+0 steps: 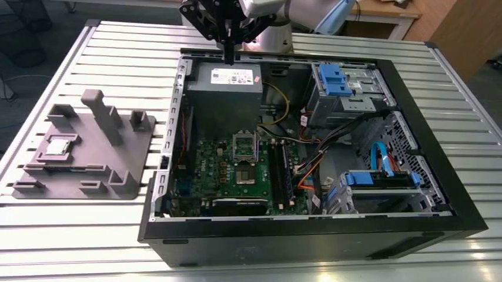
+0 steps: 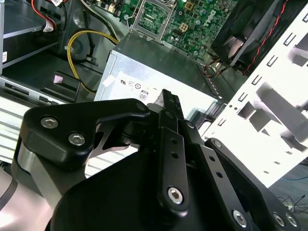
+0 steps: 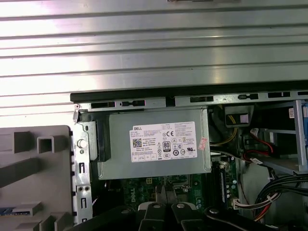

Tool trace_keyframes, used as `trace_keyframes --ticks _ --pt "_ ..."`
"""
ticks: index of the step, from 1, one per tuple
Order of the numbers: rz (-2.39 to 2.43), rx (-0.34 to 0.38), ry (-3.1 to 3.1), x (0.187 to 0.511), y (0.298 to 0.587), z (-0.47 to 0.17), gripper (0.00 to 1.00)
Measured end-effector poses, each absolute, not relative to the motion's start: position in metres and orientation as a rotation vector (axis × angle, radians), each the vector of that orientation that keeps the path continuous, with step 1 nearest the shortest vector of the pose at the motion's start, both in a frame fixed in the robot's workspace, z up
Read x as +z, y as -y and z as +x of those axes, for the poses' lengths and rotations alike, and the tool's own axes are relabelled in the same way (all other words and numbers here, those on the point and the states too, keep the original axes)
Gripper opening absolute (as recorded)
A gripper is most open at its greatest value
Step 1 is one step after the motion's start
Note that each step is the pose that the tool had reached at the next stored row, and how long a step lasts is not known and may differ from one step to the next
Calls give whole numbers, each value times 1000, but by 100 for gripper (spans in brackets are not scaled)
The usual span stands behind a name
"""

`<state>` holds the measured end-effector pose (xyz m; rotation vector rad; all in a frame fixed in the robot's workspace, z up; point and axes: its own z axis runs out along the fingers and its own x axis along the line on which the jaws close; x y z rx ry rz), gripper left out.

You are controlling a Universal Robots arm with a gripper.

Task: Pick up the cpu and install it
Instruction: 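Reach for the cpu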

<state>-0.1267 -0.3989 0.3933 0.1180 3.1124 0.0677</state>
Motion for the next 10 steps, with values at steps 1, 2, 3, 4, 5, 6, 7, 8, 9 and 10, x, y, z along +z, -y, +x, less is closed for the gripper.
trace_keyframes --ticks 1,2,3,4,5,6,7,8,9,10 --pt "118 68 -3112 393 399 -127 11" --pt "118 68 -3112 393 399 -127 11" --pt "118 68 -3112 393 399 -128 11" --pt "118 68 -3112 393 399 -128 11" --pt "118 68 -3112 393 399 -129 11" --pt "118 68 -3112 393 399 -130 11" --pt "118 68 -3112 393 399 -131 11" --pt "118 68 -3112 393 399 -132 11" --pt "118 68 -3112 393 399 -132 11" --pt "118 68 -3112 393 399 -133 11"
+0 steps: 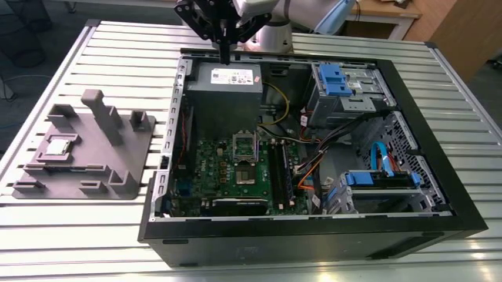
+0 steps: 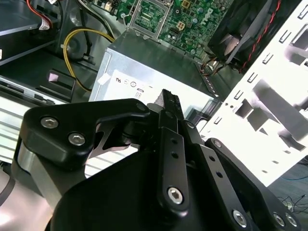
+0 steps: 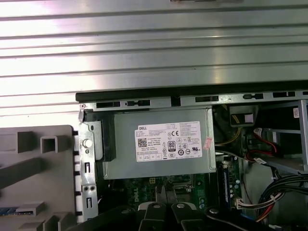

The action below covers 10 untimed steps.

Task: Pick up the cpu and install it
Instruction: 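Reach for the cpu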

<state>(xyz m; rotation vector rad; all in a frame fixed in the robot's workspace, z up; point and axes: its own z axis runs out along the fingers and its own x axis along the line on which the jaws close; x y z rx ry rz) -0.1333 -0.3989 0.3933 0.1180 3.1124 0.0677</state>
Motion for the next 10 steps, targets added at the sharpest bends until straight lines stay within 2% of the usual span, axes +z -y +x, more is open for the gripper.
trace_keyframes --ticks 10 --pt "118 68 -3112 393 399 -137 11"
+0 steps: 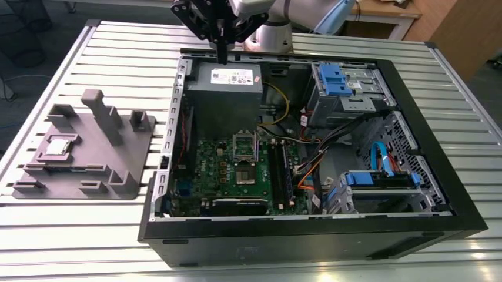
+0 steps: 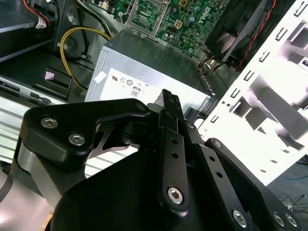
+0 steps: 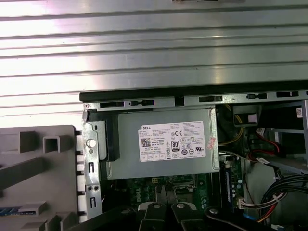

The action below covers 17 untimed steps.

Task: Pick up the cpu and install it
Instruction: 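Reach for the cpu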

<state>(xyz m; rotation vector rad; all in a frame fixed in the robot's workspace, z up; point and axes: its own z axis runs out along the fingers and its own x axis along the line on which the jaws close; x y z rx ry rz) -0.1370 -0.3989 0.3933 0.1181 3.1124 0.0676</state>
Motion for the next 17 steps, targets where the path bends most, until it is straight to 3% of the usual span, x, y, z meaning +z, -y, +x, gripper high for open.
trace_keyframes --ticks 17 --pt "118 68 -3112 393 399 -143 11"
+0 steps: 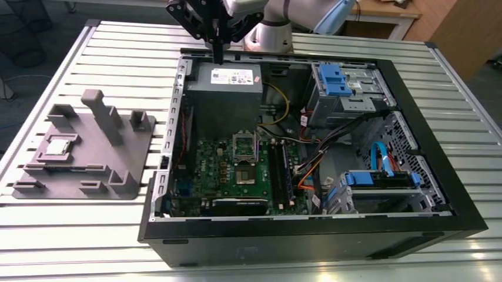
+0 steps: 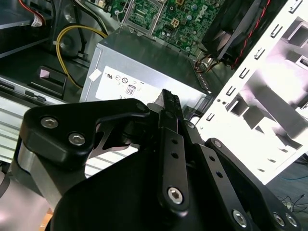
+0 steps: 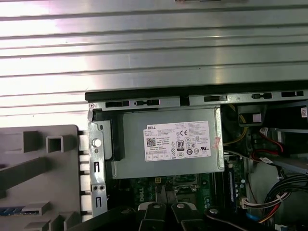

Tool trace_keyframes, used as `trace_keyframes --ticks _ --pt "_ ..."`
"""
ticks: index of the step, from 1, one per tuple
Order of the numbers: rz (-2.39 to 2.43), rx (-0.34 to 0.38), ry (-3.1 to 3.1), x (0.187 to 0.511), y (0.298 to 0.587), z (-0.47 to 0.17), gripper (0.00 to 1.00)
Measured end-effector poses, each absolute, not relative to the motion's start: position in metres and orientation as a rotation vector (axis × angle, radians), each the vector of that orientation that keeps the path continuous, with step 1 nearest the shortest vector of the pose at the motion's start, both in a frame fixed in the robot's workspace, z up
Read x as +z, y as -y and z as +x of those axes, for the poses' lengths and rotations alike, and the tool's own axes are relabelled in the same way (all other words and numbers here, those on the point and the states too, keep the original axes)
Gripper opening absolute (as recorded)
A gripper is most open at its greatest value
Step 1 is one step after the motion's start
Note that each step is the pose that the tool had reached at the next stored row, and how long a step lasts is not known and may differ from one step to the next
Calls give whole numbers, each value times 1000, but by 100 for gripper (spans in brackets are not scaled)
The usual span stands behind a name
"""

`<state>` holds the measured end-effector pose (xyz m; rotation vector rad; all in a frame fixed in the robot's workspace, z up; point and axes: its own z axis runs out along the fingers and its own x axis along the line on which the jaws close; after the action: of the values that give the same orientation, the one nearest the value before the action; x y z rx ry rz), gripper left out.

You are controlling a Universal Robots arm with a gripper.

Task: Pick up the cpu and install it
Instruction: 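Reach for the cpu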

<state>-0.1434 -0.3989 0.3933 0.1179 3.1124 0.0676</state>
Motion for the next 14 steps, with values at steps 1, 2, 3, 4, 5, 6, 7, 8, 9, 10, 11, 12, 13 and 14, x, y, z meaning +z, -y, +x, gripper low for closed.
trace_keyframes --ticks 1,2,3,4,5,6,7,8,9,10,11,12,13,14 --pt "118 68 -3112 393 399 -144 11" --pt "118 68 -3112 393 399 -145 11" --pt "118 68 -3112 393 399 -146 11" --pt "118 68 -3112 393 399 -147 11" --pt "118 68 -3112 393 399 -148 11" --pt "118 68 -3112 393 399 -149 11" --pt "118 68 -3112 393 399 -150 11" --pt "118 68 -3112 393 399 -151 11" --pt "118 68 -3112 393 399 -153 11" --pt "118 68 -3112 393 399 -154 11" --pt "118 68 -3112 393 399 -155 11" --pt "118 68 -3112 393 399 -157 11" --pt "118 68 -3112 393 399 -158 11" --pt "118 68 -3112 393 399 -159 11"
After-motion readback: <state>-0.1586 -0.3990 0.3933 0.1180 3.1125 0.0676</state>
